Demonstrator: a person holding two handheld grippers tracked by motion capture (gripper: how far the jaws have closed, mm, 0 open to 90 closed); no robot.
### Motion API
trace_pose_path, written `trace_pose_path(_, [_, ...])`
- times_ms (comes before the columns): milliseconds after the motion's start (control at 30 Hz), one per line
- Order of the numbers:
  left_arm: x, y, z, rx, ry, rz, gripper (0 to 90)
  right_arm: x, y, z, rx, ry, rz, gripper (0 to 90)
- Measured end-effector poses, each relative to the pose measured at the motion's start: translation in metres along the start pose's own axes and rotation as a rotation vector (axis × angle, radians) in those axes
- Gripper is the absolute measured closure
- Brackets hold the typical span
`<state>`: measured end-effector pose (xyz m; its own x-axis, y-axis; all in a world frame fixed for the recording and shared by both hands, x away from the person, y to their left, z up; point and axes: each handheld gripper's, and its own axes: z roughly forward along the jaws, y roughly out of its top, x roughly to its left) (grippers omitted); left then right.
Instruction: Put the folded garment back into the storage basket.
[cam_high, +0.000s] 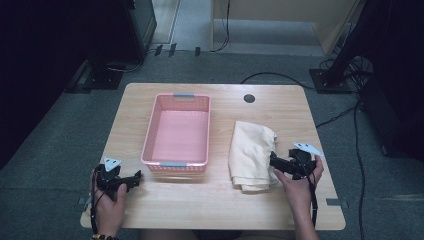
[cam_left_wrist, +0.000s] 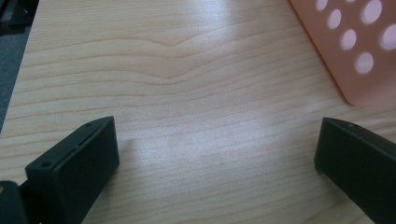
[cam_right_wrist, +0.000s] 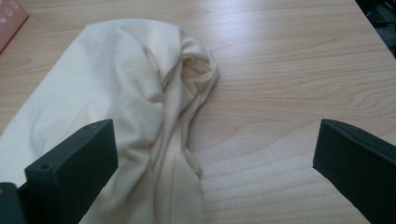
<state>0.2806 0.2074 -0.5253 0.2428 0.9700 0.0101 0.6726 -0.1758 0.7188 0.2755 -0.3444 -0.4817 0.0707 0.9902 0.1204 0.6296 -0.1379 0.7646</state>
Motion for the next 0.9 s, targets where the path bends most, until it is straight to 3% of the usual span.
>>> trace_pose_path(533, [0.000, 0.000, 0.000, 0.000, 0.000, 0.000, 0.0, 0.020, 0.015, 0.017, 0.019, 0.012, -0.008, 0.0])
trace_pose_path(900, [0.000, 0.000, 0.000, 0.000, 0.000, -0.001, 0.0, 0.031, 0.016, 0.031, 0.053, 0.015, -0.010, 0.0])
